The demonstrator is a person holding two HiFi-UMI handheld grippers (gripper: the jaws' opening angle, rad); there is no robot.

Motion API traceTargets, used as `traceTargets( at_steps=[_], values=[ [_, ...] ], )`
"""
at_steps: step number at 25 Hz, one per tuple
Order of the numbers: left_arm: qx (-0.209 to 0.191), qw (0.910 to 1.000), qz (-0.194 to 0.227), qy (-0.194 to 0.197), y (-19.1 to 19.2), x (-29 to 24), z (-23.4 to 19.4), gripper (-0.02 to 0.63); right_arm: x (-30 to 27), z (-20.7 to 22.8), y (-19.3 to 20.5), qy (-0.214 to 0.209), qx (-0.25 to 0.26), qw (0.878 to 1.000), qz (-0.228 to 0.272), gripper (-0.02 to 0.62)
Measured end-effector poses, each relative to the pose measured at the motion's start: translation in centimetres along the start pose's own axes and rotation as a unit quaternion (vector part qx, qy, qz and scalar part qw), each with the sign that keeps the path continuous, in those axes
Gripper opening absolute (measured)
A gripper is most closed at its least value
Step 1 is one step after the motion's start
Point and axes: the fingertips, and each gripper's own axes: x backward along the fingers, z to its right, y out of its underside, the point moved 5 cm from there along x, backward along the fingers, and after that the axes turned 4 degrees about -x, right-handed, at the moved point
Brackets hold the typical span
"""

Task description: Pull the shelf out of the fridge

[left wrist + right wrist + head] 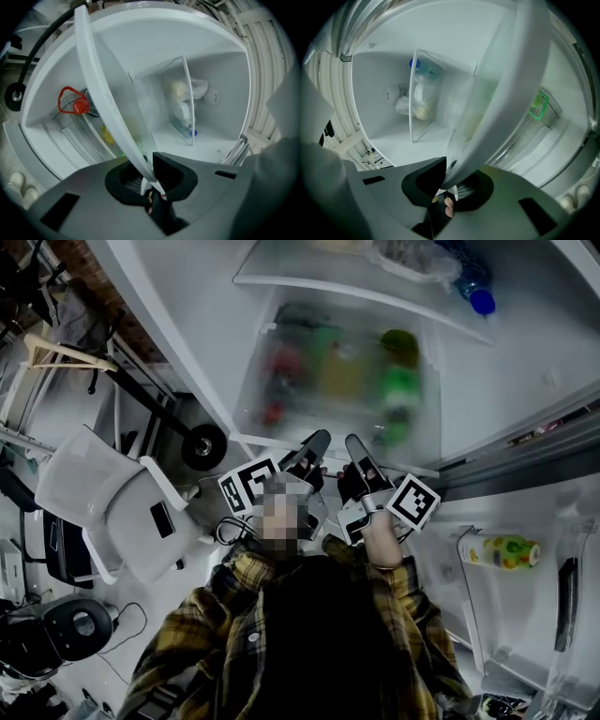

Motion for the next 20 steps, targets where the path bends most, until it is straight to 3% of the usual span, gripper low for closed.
traceTargets(
  at_steps=[20],
  values=[
    [-0.001,1.0000,-0.004,0.009,1.5,2.0,0.7,0.048,2.0,-0.7,1.5,0.006,0.023,1.000,0.001,0.055]
  ],
)
